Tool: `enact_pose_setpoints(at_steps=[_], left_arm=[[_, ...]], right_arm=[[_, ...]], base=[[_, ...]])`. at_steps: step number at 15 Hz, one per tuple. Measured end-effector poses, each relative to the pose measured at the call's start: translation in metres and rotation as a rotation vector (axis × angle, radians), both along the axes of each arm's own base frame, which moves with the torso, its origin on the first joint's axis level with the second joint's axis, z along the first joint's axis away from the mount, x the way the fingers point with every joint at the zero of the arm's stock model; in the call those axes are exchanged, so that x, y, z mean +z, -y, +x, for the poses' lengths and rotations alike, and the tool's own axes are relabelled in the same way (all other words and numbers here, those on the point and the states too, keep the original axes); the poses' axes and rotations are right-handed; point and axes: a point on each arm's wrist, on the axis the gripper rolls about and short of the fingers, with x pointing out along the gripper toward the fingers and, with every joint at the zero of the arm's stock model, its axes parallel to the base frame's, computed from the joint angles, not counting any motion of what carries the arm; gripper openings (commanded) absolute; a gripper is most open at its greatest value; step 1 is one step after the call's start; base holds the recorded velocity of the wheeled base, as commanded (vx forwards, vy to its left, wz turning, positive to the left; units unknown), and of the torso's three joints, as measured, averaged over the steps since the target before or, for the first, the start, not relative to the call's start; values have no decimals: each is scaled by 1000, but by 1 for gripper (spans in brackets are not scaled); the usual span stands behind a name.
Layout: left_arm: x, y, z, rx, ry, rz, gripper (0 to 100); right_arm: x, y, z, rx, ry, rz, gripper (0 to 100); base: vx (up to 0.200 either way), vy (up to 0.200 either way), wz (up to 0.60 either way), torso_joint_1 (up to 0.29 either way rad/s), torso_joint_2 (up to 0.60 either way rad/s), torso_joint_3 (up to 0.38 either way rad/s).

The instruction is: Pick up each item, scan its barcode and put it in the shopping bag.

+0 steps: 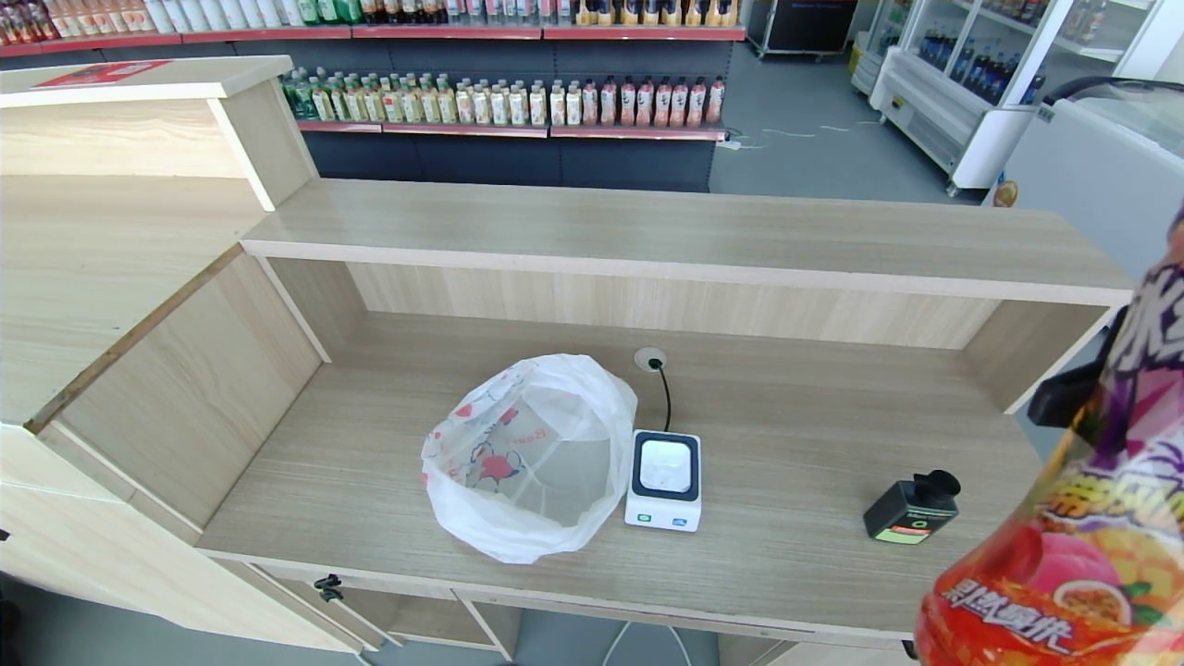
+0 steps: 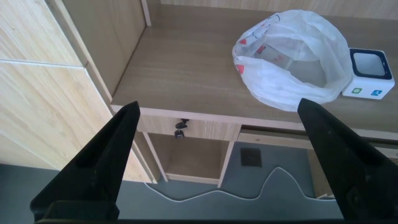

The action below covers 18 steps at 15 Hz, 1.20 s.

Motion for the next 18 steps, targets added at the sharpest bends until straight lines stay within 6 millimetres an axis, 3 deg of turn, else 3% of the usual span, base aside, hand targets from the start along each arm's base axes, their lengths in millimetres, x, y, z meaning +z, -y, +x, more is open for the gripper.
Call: enact_pose_setpoints(at_steps=[7,13,15,18], left_arm=[[0,0,0,0,0,0,100],[0,0,0,0,0,0,100],[0,0,0,0,0,0,100],[0,0,0,0,0,0,100]], right_arm=[[5,1,-10,37,-94,-21,0],[3,-1,-4,28,-96,-20,0],[-1,1,4,-22,-10,6,0],[-15,21,35,-218,157,25,0]], base=[[0,0,0,0,0,0],[0,0,0,0,0,0],[0,0,0,0,0,0],[0,0,0,0,0,0]])
